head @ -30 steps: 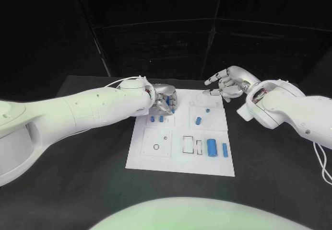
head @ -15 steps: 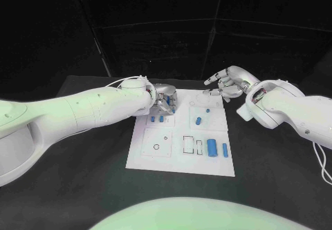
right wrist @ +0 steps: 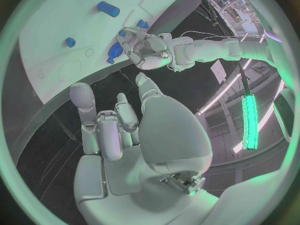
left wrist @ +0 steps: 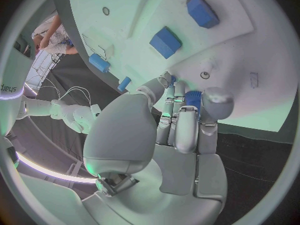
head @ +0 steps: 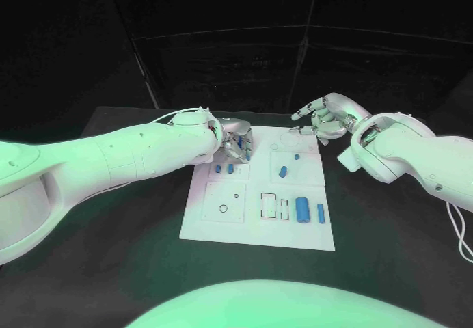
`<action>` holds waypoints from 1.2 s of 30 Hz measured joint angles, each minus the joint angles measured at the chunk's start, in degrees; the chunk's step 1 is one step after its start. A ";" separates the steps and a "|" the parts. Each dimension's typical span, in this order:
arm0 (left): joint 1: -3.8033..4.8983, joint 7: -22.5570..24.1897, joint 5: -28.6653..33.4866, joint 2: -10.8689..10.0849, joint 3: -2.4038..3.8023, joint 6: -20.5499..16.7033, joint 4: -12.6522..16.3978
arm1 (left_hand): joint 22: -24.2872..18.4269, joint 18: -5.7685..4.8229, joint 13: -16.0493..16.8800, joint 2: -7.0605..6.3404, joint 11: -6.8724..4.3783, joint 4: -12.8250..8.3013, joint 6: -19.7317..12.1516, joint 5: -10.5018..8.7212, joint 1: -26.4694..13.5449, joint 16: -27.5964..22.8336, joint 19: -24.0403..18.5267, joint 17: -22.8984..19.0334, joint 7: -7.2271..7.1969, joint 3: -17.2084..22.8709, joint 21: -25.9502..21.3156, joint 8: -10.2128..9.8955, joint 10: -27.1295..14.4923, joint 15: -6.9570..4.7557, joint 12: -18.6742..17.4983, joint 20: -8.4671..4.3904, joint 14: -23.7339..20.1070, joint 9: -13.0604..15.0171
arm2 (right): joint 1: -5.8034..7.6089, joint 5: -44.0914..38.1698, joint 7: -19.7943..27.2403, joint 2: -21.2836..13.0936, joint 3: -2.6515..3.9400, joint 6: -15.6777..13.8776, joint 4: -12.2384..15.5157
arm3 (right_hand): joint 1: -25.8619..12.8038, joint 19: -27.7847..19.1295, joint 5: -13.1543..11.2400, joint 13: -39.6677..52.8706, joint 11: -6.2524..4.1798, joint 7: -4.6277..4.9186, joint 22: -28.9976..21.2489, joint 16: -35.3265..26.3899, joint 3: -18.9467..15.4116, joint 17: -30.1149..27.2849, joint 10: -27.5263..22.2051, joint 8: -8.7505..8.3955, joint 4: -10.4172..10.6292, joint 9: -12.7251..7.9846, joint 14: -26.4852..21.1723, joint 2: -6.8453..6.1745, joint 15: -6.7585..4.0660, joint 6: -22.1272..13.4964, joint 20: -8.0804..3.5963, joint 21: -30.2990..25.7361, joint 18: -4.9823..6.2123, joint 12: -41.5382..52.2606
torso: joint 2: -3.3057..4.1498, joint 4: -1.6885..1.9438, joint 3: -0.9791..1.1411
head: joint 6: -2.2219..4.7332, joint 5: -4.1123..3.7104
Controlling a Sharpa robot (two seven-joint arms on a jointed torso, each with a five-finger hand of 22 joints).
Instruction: Assemble the parts on the task board
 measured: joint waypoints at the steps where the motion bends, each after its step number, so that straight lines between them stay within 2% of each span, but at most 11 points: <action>1: -0.03 0.08 0.00 -0.04 -0.01 -0.17 0.03 | 0.05 0.00 -0.01 0.11 0.00 -0.10 0.20 0.00 0.11 0.00 0.00 0.00 -0.08 0.22 0.17 0.00 0.00 0.00 -0.17 0.00 0.00 -0.05 | 0.00 0.00 0.00 0.01 0.00 0.00 0.00 | 0.00 0.00 0.00 0.00 0.00 0.00 0.00 0.00 -0.04 0.00 0.00 0.00 0.04 0.00 0.00 0.00 0.00 0.00 0.00 0.00 0.00 0.00 | 0.00 0.00 0.00 | 0.00 0.00; 12: -0.22 1.23 0.21 -1.61 -0.02 -2.58 1.44 | 0.30 0.00 -0.14 0.33 0.20 -1.03 0.60 0.00 0.33 0.00 0.00 -0.07 0.32 1.61 0.21 -1.02 1.01 0.00 -1.72 0.00 0.00 -0.41 | 0.00 0.01 0.03 0.09 0.00 0.03 -0.11 | -0.30 0.00 0.00 0.00 0.00 0.00 0.00 0.00 -0.02 0.00 0.00 0.24 0.35 -0.05 0.00 0.30 0.00 0.00 0.00 0.00 0.00 0.00 | -0.02 0.09 -0.04 | 0.02 0.13; 15: -0.22 1.55 0.52 -2.36 0.37 -3.26 2.39 | 0.38 0.00 -0.14 0.32 0.20 -1.11 0.61 0.00 0.33 0.00 0.00 -0.07 0.32 1.85 0.21 -1.06 1.01 0.01 -1.72 0.00 0.00 -0.41 | 0.00 0.01 0.05 0.09 0.00 0.04 -0.18 | -0.30 0.00 0.00 -0.01 0.00 0.00 0.00 0.00 -0.02 0.00 0.00 0.24 0.35 -0.05 0.00 0.30 0.00 0.00 0.00 0.00 0.00 0.00 | -0.03 0.13 -0.04 | 0.00 0.17; 19: -0.18 1.88 0.98 -3.27 1.21 -4.06 3.56 | 0.48 0.00 -0.14 0.32 0.20 -1.03 0.60 0.00 0.33 0.00 0.00 -0.07 0.32 1.93 0.21 -1.06 1.01 0.01 -1.95 0.00 0.00 -0.48 | 0.00 0.01 0.06 0.13 0.00 0.05 -0.29 | -0.30 0.00 0.00 -0.01 0.00 0.00 0.00 0.00 -0.02 0.00 0.00 0.24 0.35 -0.05 0.00 0.30 0.00 0.00 0.00 0.00 0.00 0.00 | -0.03 0.15 -0.04 | 0.17 0.31; 24: -0.04 2.08 1.57 -5.41 2.13 -4.73 5.69 | 0.47 0.00 -0.14 0.32 0.40 -1.19 1.02 0.00 0.33 0.00 0.00 -0.07 0.34 2.09 0.21 -1.06 1.21 0.01 -2.20 0.00 -0.01 -0.52 | 0.00 0.02 0.07 0.29 0.00 0.08 -0.57 | -0.30 0.00 0.00 -0.01 0.00 0.21 0.00 0.00 -0.02 0.00 0.00 0.24 0.35 -0.05 0.00 0.30 0.00 -0.21 0.00 0.00 -0.01 0.00 | -0.03 0.14 -0.04 | 0.24 0.54; 31: 0.10 2.03 2.40 -9.51 2.50 -5.05 8.75 | 0.60 0.00 -0.14 0.32 0.19 -1.20 1.02 0.00 0.33 0.00 0.00 -0.06 0.34 2.09 0.43 -1.07 1.42 0.01 -2.20 0.00 -0.01 -0.54 | 0.00 0.02 0.09 0.23 0.00 0.11 -0.88 | -0.30 0.00 0.00 -0.02 0.00 0.21 0.00 0.00 -0.02 -0.01 0.00 0.24 0.34 -0.04 0.00 0.30 0.00 -0.21 0.00 0.00 0.00 0.00 | -0.03 0.15 -0.06 | 0.42 0.56; 36: 0.11 1.79 3.09 -11.38 2.54 -4.99 9.55 | 0.65 0.00 -0.14 0.32 0.19 -1.04 1.02 0.00 0.33 0.00 0.00 -0.06 0.34 2.25 0.43 -1.34 1.42 0.01 -2.56 0.00 -0.01 -0.59 | -0.01 0.02 0.09 0.19 0.00 0.13 -1.02 | -0.30 0.00 0.00 -0.02 0.00 0.21 0.00 0.00 -0.02 -0.01 0.00 0.24 0.34 -0.04 0.00 0.29 0.00 -0.21 0.00 0.00 0.00 0.00 | -0.03 0.17 -0.07 | 0.45 0.80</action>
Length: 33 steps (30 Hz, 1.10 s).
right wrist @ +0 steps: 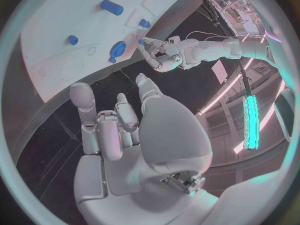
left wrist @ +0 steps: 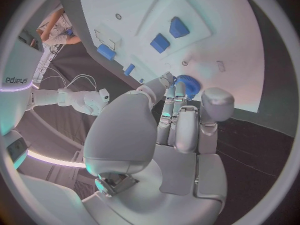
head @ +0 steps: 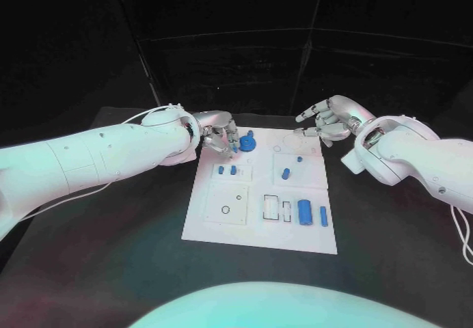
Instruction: Assemble the parts on the task board
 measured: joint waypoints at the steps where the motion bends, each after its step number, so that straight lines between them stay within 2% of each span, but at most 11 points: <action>1: 0.00 -0.05 0.14 -0.22 0.00 0.03 0.03 | 0.00 0.00 0.00 0.00 0.00 0.00 0.00 0.00 0.00 0.00 0.00 0.00 0.00 0.00 0.00 0.00 0.00 0.00 0.00 0.00 0.00 -0.03 | 0.00 0.00 0.00 -0.01 0.00 0.00 -0.04 | 0.00 0.00 0.00 0.00 0.00 0.00 0.00 0.00 0.00 0.00 0.00 0.00 0.00 0.00 0.00 0.00 0.00 0.00 0.00 0.00 0.00 0.00 | 0.00 0.00 0.01 | -0.01 0.09; 6: 0.01 -0.35 0.90 -0.82 0.01 0.39 -0.10 | 0.00 0.00 0.00 0.00 0.00 -0.16 0.00 0.00 0.00 0.00 0.00 0.00 0.00 0.16 0.00 0.00 0.00 0.00 0.00 0.00 0.00 -0.04 | -0.01 0.00 0.00 0.01 0.00 0.02 -0.16 | 0.00 0.00 0.00 0.00 0.00 0.00 0.00 0.00 0.00 0.00 0.00 0.00 0.00 0.00 0.00 0.00 0.00 0.00 0.00 0.00 0.00 0.00 | 0.02 -0.10 0.03 | -0.01 0.38; 14: -0.02 -0.81 1.58 -0.74 -0.02 1.05 -0.69 | -0.01 0.00 0.00 0.00 0.21 -0.16 0.00 0.00 0.00 0.00 0.00 -0.05 0.00 0.16 0.00 0.00 0.20 0.00 -0.27 0.00 0.00 -0.04 | -0.01 0.01 0.01 -0.15 0.00 0.06 -0.22 | 0.00 0.00 0.00 -0.01 0.00 0.00 0.00 0.00 0.00 0.00 0.00 0.00 0.00 0.00 0.00 0.00 0.00 0.00 0.00 0.00 0.00 0.00 | 0.03 -0.20 0.05 | 0.01 0.32; 33: -0.22 -1.88 2.06 0.80 -0.11 3.65 -2.71 | -0.06 0.00 0.01 0.00 0.21 -0.16 0.20 0.00 0.00 0.00 -0.01 -0.22 0.21 0.16 0.00 -0.23 0.20 0.00 -0.27 0.01 0.00 -0.20 | -0.01 0.01 -0.02 -0.30 0.00 0.10 -0.12 | 0.00 0.00 0.00 0.03 0.00 0.00 0.00 0.00 -0.01 0.00 0.00 0.00 -0.01 0.00 0.00 0.00 0.00 0.00 0.00 0.00 0.00 0.00 | 0.06 -0.27 0.07 | -0.07 0.31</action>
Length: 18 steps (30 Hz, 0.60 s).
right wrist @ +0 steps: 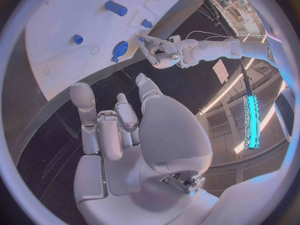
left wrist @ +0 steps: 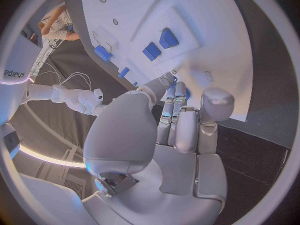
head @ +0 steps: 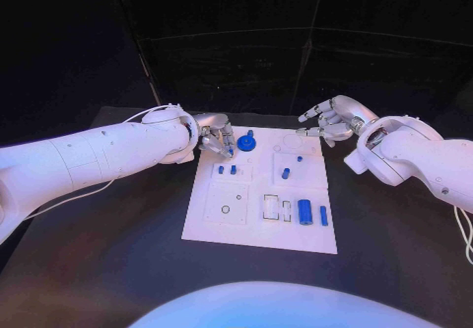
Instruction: Assemble the parts on the task board
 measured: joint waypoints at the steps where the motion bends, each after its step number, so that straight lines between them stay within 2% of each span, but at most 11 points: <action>1: -0.02 -0.03 0.01 0.07 0.00 0.13 -0.06 | 0.00 0.00 0.00 0.00 0.00 0.00 0.00 0.00 0.00 0.00 0.00 0.00 0.00 0.00 0.00 0.00 0.00 0.00 0.00 0.00 0.00 0.00 | 0.00 0.00 0.00 0.01 0.00 0.00 0.00 | 0.00 0.00 0.00 0.00 0.00 0.00 0.00 0.00 0.00 0.00 0.00 0.00 0.00 0.00 0.00 0.00 0.00 0.00 0.00 0.00 0.00 0.00 | 0.00 0.02 -0.01 | 0.00 -0.01; 18: -0.12 -0.75 0.07 0.42 -0.05 2.28 -0.38 | -0.08 0.00 0.00 0.00 0.00 -0.16 0.00 0.00 0.00 0.00 -0.01 -0.08 0.00 0.15 0.00 0.00 0.00 0.00 -0.22 0.01 0.00 -0.01 | 0.00 0.00 0.00 0.03 0.00 0.02 0.05 | 0.00 0.00 0.00 -0.01 0.00 0.00 0.00 0.00 0.00 0.00 0.00 0.00 0.00 0.00 0.00 0.00 0.00 0.00 0.00 0.00 0.00 0.00 | -0.01 0.09 -0.03 | -0.04 0.13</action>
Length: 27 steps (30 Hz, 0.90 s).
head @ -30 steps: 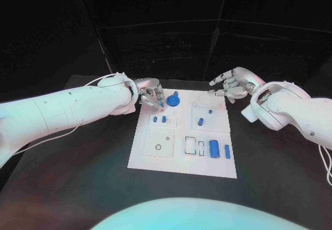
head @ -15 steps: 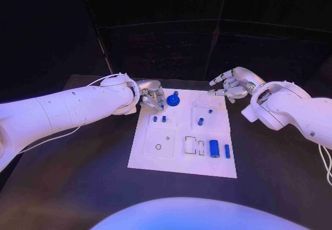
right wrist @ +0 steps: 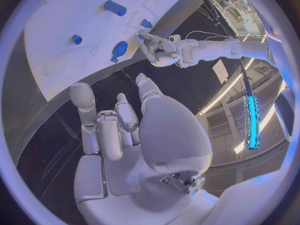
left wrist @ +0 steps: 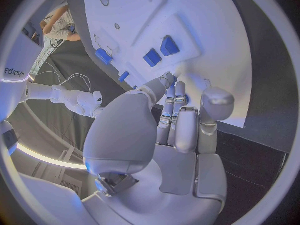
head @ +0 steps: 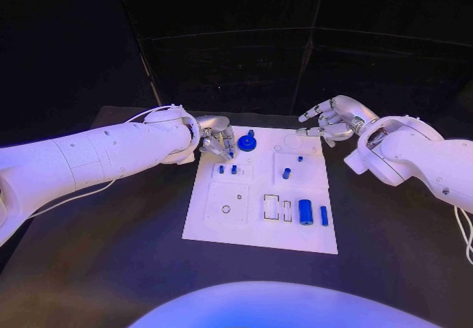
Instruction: Assemble the parts on the task board
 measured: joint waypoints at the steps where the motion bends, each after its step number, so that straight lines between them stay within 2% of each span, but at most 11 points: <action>1: 0.00 -0.06 0.01 0.02 0.00 0.08 -0.04 | 0.00 0.00 0.00 0.00 0.00 0.00 0.00 0.00 0.00 0.00 0.00 0.00 0.00 0.00 0.00 0.00 0.00 0.00 0.00 0.00 0.00 0.00 | 0.00 0.00 0.00 0.00 0.00 0.00 0.00 | 0.00 0.00 0.00 0.00 0.00 0.00 0.00 0.00 0.00 0.00 0.00 0.00 0.00 0.00 0.00 0.00 0.00 0.00 0.00 0.00 0.00 0.00 | 0.00 0.00 0.00 | -0.02 0.01; 13: 0.03 -0.40 0.05 0.30 0.03 0.70 -0.40 | -0.10 0.00 0.00 -0.25 0.00 0.00 -0.01 0.00 -0.25 0.00 0.00 -0.10 0.00 0.00 0.00 -0.26 0.00 0.00 -0.36 0.00 0.00 -0.05 | 0.00 0.00 0.00 0.02 0.00 0.02 -0.01 | 0.00 0.00 0.00 -0.01 0.00 0.00 0.00 0.00 0.00 0.00 0.00 0.00 0.00 0.00 0.00 0.00 0.00 0.00 0.00 0.00 0.00 0.00 | -0.01 -0.01 0.01 | -0.13 -0.02; 22: 0.00 -0.55 0.06 0.82 0.00 0.97 -0.87 | -0.14 0.00 0.00 -0.90 0.32 0.01 -1.26 0.01 -0.91 0.00 -0.01 -0.37 0.60 0.32 0.00 -2.36 0.31 0.00 -1.57 0.01 0.00 -0.95 | 0.00 0.00 0.00 0.07 0.00 0.04 -0.01 | 0.00 0.00 0.00 0.04 0.00 0.00 0.00 0.00 -0.25 0.00 0.00 0.00 0.25 0.00 0.00 0.00 0.00 0.00 0.00 0.00 0.00 0.00 | 0.00 -0.01 0.01 | -0.27 -0.06; 27: -0.01 -0.78 0.06 0.94 0.00 1.12 -0.87 | -0.04 0.00 0.00 -0.90 0.31 0.01 -1.26 0.01 -0.91 0.00 -0.01 -0.38 0.60 0.32 0.00 -2.43 0.31 0.00 -1.57 0.01 0.00 -1.03 | 0.00 0.00 0.00 0.05 0.00 0.06 0.06 | 0.00 0.00 0.00 0.04 0.00 0.00 0.00 0.00 -0.25 0.00 0.00 0.00 0.25 0.00 0.00 0.00 0.00 0.00 0.00 0.00 0.00 0.00 | 0.01 -0.03 0.02 | -0.36 -0.09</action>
